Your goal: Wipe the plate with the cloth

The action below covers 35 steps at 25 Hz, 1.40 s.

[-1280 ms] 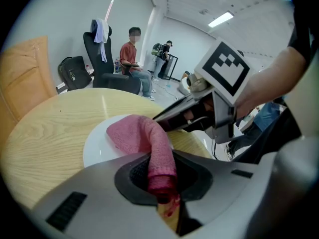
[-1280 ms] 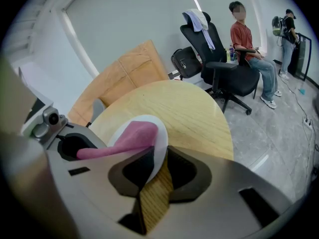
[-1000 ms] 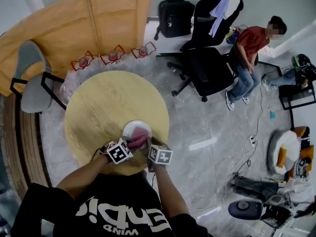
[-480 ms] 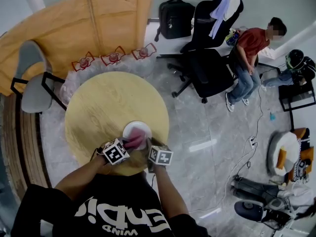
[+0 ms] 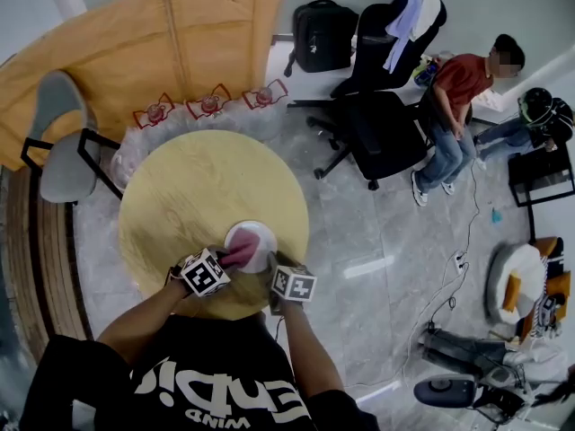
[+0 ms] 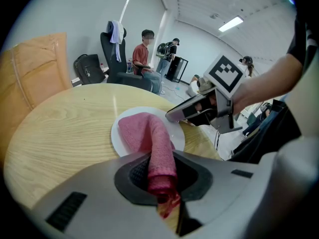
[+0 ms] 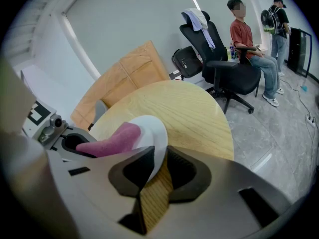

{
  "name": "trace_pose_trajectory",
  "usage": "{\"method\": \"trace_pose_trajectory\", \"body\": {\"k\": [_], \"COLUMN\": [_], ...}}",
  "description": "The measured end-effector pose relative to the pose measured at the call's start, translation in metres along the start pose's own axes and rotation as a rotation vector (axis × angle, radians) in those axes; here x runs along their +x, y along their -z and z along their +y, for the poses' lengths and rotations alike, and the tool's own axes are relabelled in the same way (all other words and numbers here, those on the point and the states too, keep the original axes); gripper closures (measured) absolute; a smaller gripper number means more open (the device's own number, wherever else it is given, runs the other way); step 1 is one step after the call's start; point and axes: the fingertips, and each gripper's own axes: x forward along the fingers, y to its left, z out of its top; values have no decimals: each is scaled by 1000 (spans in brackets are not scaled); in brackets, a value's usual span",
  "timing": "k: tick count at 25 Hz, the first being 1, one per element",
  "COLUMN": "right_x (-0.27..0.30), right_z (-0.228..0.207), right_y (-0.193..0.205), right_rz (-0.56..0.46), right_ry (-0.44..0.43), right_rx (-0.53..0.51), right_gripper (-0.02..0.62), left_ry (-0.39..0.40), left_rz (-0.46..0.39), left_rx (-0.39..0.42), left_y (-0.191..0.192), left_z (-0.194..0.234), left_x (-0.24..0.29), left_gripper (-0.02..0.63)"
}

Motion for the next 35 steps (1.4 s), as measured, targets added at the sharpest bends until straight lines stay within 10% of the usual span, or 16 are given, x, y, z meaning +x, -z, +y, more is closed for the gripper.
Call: {"method": "trace_pose_trajectory", "body": {"k": [35], "right_x": [-4], "right_z": [5], "right_y": [-3], "right_rz": [-15], "right_ry": [-15], "right_rx": [14], "right_gripper": [503], "left_ry": [-57], "left_rz": [27], "left_rx": [-145], "left_y": [-34], "left_z": [38], "left_x": [18], "left_gripper": [554]}}
